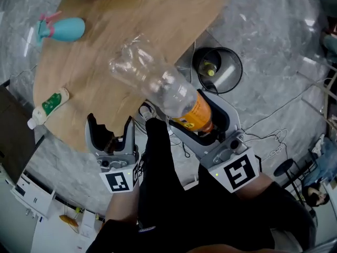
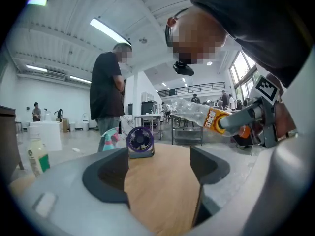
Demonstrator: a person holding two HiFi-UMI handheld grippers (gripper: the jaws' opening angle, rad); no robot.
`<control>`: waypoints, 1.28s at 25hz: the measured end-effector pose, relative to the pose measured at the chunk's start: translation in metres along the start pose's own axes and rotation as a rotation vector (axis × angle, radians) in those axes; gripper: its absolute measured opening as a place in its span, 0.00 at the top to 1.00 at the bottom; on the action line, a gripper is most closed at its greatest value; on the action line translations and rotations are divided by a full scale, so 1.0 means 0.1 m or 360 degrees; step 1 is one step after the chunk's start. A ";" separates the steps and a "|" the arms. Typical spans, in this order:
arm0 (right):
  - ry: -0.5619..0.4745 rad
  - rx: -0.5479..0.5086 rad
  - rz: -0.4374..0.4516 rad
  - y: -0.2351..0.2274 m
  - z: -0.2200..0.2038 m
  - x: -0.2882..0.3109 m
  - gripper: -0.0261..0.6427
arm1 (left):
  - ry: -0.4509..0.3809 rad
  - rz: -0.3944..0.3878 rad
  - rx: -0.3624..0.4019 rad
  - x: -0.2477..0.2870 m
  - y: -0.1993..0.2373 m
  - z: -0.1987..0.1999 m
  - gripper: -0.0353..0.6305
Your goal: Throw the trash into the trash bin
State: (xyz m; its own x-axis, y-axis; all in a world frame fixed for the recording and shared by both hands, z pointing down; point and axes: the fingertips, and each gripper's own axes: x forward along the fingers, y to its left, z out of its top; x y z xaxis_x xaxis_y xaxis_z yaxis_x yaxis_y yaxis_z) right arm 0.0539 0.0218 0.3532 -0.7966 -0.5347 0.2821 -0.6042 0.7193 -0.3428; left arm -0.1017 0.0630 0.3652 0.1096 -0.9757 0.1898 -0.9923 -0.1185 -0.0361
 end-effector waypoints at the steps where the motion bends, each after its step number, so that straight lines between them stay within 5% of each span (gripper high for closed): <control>1: -0.0027 0.0009 -0.0025 -0.12 0.03 -0.12 0.46 | -0.0005 -0.0033 0.0011 0.08 -0.12 0.04 0.35; 6: -0.0009 0.0055 -0.0255 -0.90 -0.11 -0.73 0.46 | 0.0006 -0.0159 0.0051 0.44 -0.69 0.12 0.35; 13: 0.0278 0.0074 -0.0504 -1.87 -0.91 -1.46 0.46 | 0.0068 -0.0293 0.0064 0.81 -1.39 0.00 0.35; 23: 0.0753 0.0231 -0.0523 -2.20 -2.31 -1.61 0.46 | 0.0136 -0.0377 0.0055 1.04 -1.79 -0.22 0.35; 32: 0.1080 0.0464 -0.0503 -2.40 -3.23 -1.34 0.46 | 0.0182 -0.0366 0.0015 1.07 -1.69 -0.32 0.35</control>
State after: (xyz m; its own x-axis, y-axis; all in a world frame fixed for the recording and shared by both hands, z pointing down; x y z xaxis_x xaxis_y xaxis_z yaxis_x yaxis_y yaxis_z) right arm 0.3122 0.0647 0.6873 -0.4579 -0.2404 0.8559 -0.8546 0.3841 -0.3493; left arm 0.0758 -0.0158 0.4229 0.3244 -0.8958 0.3039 -0.9414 -0.3370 0.0117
